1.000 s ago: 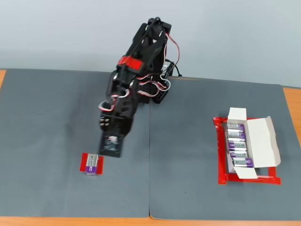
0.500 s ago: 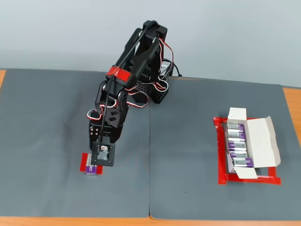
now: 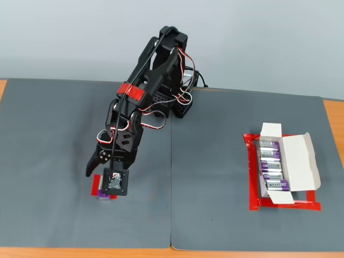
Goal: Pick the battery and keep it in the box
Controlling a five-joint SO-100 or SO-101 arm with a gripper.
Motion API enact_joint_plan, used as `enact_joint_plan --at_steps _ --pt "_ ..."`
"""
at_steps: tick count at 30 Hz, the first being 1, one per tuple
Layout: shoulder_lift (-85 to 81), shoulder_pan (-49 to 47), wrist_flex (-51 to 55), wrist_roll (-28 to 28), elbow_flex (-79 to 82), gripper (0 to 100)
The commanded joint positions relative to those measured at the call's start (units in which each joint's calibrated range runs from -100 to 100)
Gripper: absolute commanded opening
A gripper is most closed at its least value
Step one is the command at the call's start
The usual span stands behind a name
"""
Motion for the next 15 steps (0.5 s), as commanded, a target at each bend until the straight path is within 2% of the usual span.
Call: enact_joint_plan --at_steps 1,6,15 --pt "0.14 0.06 -0.74 0.18 -3.11 31" --pt "2.17 0.06 -0.83 0.18 -3.20 31" --pt "6.84 -0.16 -7.25 0.18 -3.11 32"
